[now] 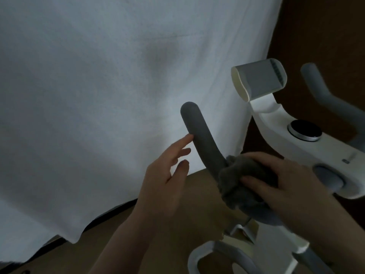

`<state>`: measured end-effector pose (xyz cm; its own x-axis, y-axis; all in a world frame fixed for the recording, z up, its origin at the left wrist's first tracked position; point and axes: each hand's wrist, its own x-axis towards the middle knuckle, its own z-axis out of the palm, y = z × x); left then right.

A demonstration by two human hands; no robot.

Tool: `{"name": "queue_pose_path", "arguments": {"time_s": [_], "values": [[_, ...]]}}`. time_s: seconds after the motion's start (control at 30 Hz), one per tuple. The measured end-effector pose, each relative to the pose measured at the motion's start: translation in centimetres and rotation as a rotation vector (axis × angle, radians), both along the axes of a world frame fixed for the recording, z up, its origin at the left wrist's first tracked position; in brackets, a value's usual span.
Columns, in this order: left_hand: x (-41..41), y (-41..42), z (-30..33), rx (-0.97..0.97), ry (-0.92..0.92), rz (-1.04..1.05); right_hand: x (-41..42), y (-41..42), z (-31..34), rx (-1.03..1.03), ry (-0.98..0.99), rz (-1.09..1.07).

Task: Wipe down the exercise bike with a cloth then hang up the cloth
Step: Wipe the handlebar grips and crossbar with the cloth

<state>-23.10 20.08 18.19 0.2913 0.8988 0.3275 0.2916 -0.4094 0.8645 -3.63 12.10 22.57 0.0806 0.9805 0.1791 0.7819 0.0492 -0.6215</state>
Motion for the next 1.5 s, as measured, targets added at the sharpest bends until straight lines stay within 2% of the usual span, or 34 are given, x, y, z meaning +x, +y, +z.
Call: {"name": "queue_pose_path", "arguments": {"time_s": [0.17,0.33,0.5,0.67,0.8,1.0,1.23,1.3,1.4,1.5], "values": [[-0.1,-0.6,-0.8,-0.012,0.005,-0.118,-3.7,-4.1,-3.9,0.341,-0.149,-0.238],[-0.3,-0.5,-1.4,-0.011,0.009,-0.136,-4.9,-2.9,-5.4,0.473,-0.181,-0.277],[0.0,-0.9,-1.8,-0.011,0.000,-0.204,-6.7,-3.7,-6.9,0.610,-0.115,-0.443],[0.6,-1.5,-2.6,-0.016,-0.013,-0.276,-7.0,-3.1,-7.6,0.602,-0.235,-0.482],[0.9,-2.1,-2.4,0.008,0.071,-0.309,-8.4,-3.5,-8.4,0.675,-0.190,-0.660],[-0.6,-0.5,-2.4,0.042,0.142,-0.390,-9.2,-1.8,-9.0,0.655,-0.244,-0.693],[-2.5,4.4,-2.5,0.395,0.046,-0.379,-12.4,2.1,-9.0,0.663,-0.228,-0.928],[-2.6,6.2,-2.6,0.524,0.035,-0.431,-12.1,2.2,-9.1,0.685,-0.308,-0.968],[-2.4,9.0,-2.8,0.701,-0.002,-0.493,-12.4,2.6,-9.5,0.763,-0.402,-1.118],[-1.3,10.8,-2.3,0.881,-0.033,-0.509,-14.6,5.3,-10.1,0.846,-0.341,-1.253]]}}
